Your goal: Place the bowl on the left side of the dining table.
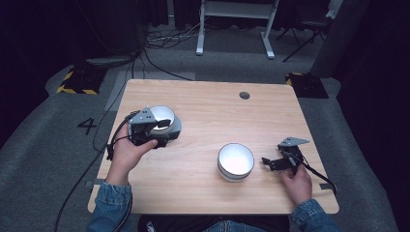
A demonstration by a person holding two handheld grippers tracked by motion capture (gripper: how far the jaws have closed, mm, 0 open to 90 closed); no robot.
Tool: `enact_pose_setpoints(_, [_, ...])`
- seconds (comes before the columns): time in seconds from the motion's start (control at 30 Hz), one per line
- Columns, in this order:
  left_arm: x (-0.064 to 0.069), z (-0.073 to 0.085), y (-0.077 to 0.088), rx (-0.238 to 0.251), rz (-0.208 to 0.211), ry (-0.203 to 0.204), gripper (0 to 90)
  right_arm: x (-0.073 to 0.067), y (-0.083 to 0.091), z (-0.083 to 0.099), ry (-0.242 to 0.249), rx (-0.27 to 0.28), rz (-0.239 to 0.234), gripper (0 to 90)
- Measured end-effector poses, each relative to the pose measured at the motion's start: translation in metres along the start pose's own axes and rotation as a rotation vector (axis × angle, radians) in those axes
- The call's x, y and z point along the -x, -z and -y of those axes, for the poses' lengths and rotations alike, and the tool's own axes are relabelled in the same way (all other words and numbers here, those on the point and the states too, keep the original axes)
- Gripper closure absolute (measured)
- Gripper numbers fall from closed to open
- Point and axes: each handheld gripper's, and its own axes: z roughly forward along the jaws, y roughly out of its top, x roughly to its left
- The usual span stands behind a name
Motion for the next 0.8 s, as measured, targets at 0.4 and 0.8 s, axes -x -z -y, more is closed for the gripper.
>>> enact_pose_setpoints(0.4, [0.020,0.013,0.001,-0.103,0.021,-0.049,40.9,0.000,0.000,0.000,0.000,0.000,0.000,3.6])
enact_pose_setpoints(0.8, [0.034,0.032,-0.007,-0.168,0.034,-0.065,40.5,0.000,0.000,0.000,0.000,0.000,0.000,3.6])
